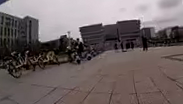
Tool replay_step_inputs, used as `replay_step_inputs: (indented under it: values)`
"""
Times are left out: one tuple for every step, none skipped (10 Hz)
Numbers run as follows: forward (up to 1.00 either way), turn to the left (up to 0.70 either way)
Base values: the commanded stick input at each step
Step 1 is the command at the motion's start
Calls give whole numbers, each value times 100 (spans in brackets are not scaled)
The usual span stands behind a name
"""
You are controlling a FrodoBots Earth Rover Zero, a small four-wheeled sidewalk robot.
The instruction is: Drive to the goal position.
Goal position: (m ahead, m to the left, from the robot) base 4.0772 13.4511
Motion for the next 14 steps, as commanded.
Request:
replay_step_inputs:
  values:
    - [0, 60]
    - [0, 60]
    - [0, 60]
    - [0, 60]
    - [0, 60]
    - [0, 60]
    - [0, 60]
    - [0, 60]
    - [0, 60]
    - [0, 60]
    - [0, 60]
    - [0, 60]
    - [0, 60]
    - [0, 60]
